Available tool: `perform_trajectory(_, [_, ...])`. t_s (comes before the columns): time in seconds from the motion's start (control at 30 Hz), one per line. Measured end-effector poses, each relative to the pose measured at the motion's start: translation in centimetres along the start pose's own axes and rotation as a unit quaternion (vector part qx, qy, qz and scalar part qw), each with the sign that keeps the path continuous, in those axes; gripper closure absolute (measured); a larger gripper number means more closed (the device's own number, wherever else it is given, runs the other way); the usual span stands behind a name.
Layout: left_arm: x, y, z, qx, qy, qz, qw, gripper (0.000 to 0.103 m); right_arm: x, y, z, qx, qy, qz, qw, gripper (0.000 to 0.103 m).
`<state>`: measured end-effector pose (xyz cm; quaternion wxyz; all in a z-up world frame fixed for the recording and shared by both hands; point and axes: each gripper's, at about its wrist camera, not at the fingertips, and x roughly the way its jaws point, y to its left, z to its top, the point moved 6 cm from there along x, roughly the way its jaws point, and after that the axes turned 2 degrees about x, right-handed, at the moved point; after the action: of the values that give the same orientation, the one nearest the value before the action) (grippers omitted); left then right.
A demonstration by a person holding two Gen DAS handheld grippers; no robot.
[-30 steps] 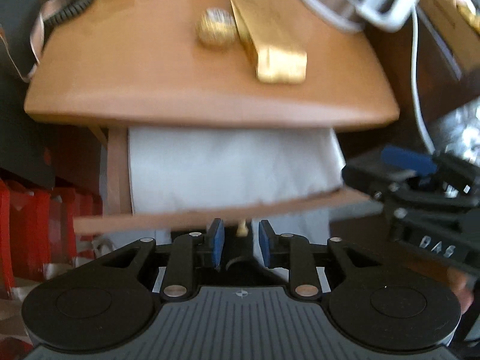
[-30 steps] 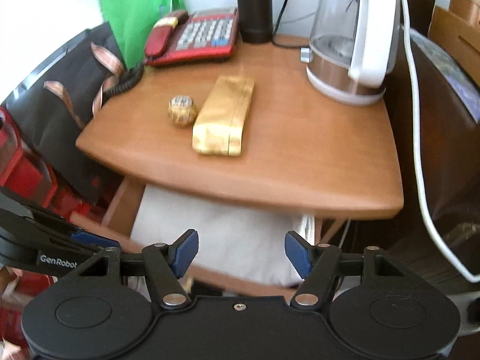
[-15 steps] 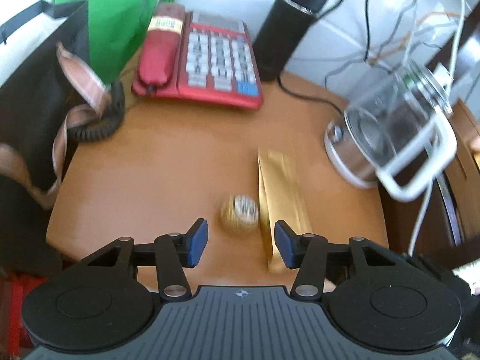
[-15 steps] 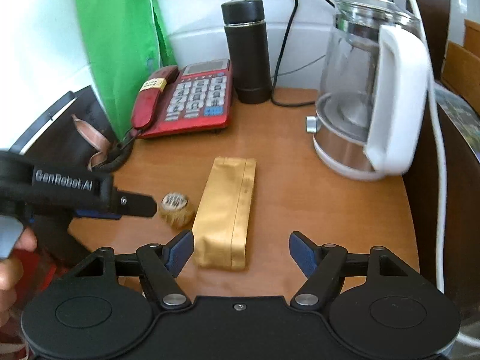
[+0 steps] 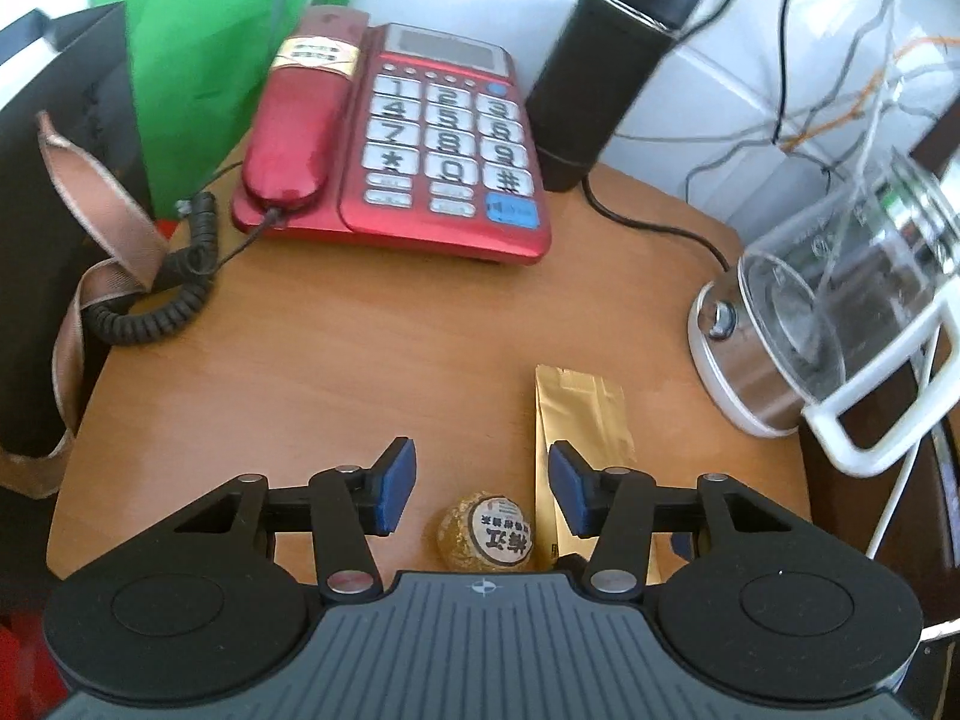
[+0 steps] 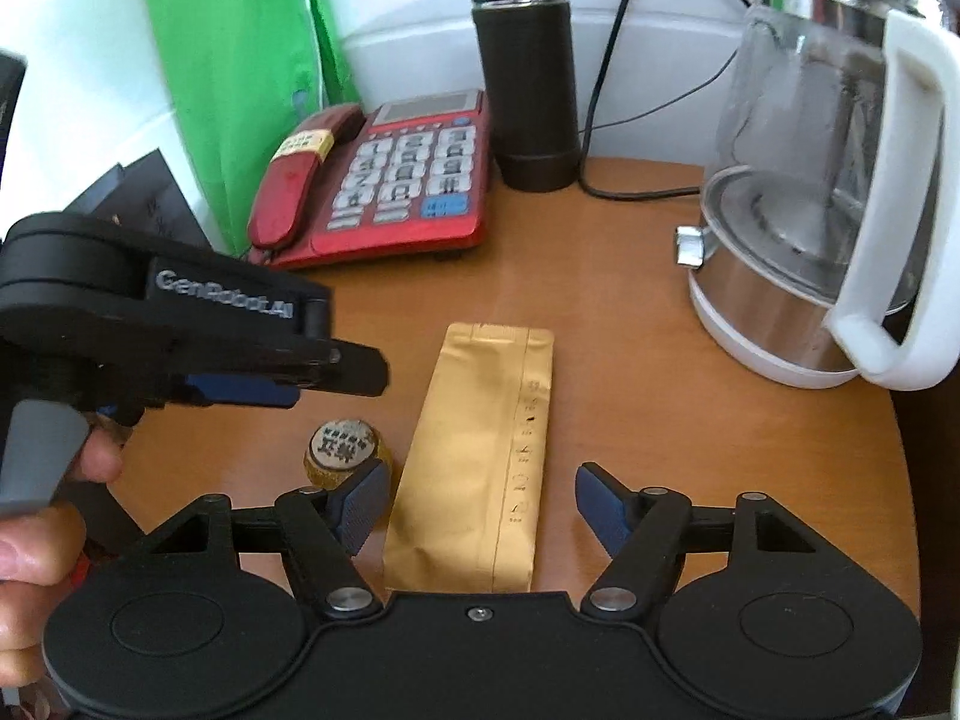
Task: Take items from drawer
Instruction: 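Grasp the gold-wrapped candy with the left tool while the right tool grasps the gold packet, then lift the candy with the left tool while the right tool carries the packet to the drawer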
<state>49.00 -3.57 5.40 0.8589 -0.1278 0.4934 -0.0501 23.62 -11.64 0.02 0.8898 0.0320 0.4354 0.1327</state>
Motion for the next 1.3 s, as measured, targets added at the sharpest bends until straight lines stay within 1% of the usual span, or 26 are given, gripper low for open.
perform_trajectory(0.03, [0.3, 0.0, -0.2, 0.003, 0.003, 0.006, 1.0, 0.052, 0.1, 0.1, -0.1, -0.001, 0.003, 0.003, 1.0, 0.047])
perform_trajectory(0.1, [0.7, 0.2, -0.4, -0.002, 0.012, 0.01, 0.9999, 0.055, 0.3, 0.2, -0.3, -0.001, 0.007, 0.012, 1.0, 0.048])
perform_trajectory(0.17, [1.0, 0.2, -0.7, -0.001, 0.018, 0.009, 0.9998, 0.061, 0.3, 0.5, -0.4, -0.008, 0.01, 0.018, 1.0, 0.049])
perform_trajectory(0.23, [1.0, 0.0, -1.0, 0.006, 0.018, 0.006, 0.9998, 0.061, 0.2, 0.7, -0.6, -0.016, 0.008, 0.018, 1.0, 0.05])
perform_trajectory(0.3, [0.9, -0.1, -1.2, 0.007, 0.018, 0.001, 0.9998, 0.066, 0.0, 0.8, -0.8, -0.021, 0.008, 0.016, 1.0, 0.051])
perform_trajectory(0.33, [0.8, -0.2, -1.3, 0.01, 0.019, -0.002, 0.9998, 0.07, -0.1, 0.8, -0.8, -0.02, 0.008, 0.017, 1.0, 0.053])
perform_trajectory(0.37, [0.6, -0.4, -1.4, 0.014, 0.021, -0.005, 0.9997, 0.071, -0.3, 0.8, -0.9, -0.021, 0.008, 0.017, 1.0, 0.054])
perform_trajectory(0.43, [0.4, -0.6, -1.9, 0.023, 0.022, -0.005, 0.9995, 0.071, -0.7, 0.7, -1.0, -0.022, 0.009, 0.02, 1.0, 0.058])
perform_trajectory(0.67, [-0.8, -0.7, -4.2, 0.025, 0.034, -0.02, 0.9989, 0.071, -2.3, 0.7, -2.5, -0.025, 0.019, 0.03, 0.999, 0.061])
perform_trajectory(0.87, [-2.5, -0.8, -6.8, 0.03, 0.038, -0.031, 0.9983, 0.071, -4.1, 0.8, -5.0, -0.039, 0.029, 0.037, 0.998, 0.062])
perform_trajectory(1.03, [-3.6, -1.0, -9.2, 0.04, 0.036, -0.033, 0.998, 0.071, -4.8, 0.9, -7.3, -0.052, 0.039, 0.039, 0.997, 0.064])
perform_trajectory(1.13, [-3.7, -0.8, -10.5, 0.035, 0.04, -0.039, 0.9978, 0.072, -4.8, 0.9, -8.7, -0.063, 0.047, 0.034, 0.996, 0.064])
perform_trajectory(1.2, [-3.7, -0.5, -11.0, 0.03, 0.036, -0.045, 0.9979, 0.072, -4.8, 0.9, -9.5, -0.076, 0.048, 0.027, 0.996, 0.064])
perform_trajectory(1.3, [-3.4, -0.1, -11.7, 0.031, 0.041, -0.033, 0.9981, 0.073, -4.2, 1.1, -10.6, -0.098, 0.061, 0.014, 0.993, 0.064])
